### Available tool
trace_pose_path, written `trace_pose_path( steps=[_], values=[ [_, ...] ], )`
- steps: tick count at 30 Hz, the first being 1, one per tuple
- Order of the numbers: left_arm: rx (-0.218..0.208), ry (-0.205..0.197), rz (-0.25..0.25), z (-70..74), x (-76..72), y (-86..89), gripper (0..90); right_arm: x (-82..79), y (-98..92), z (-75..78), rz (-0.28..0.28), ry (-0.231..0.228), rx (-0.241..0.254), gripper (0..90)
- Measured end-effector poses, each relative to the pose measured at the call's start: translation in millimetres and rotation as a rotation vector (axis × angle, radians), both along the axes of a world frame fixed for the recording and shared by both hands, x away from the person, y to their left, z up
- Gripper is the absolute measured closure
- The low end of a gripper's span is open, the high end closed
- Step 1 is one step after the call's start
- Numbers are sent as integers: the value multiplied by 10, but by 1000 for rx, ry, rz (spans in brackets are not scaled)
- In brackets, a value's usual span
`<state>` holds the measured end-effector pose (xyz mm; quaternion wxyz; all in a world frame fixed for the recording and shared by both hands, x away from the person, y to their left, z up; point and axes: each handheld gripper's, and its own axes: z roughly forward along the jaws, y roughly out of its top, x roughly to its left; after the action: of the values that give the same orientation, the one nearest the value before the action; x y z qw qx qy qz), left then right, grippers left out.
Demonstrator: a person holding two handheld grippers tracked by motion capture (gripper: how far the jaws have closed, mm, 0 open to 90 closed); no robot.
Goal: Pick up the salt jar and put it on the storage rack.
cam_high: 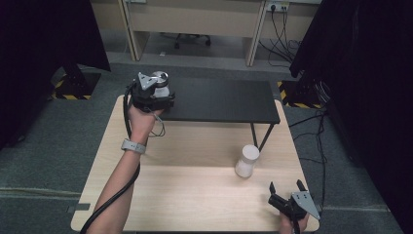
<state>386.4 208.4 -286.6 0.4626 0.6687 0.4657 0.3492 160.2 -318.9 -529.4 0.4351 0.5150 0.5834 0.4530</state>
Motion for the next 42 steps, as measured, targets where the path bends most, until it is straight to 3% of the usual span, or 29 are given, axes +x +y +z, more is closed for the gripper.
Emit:
trace_pose_path(
  steps=[4,13,16,30,42],
  values=[
    [-27,1,-48,-19,-55,115,0,3,2,2,1,2,-3,4],
    [-35,20,-32,-73,-271,221,0,7,9,12,5,9,-12,3],
    [-60,15,-18,-127,-384,271,0,5,10,17,9,13,-16,3],
    [-84,19,-1,-342,-809,478,0,-5,-26,31,25,24,-1,3],
    [-72,34,-3,-547,-1078,592,0,-6,-58,33,28,25,19,4]
  ],
)
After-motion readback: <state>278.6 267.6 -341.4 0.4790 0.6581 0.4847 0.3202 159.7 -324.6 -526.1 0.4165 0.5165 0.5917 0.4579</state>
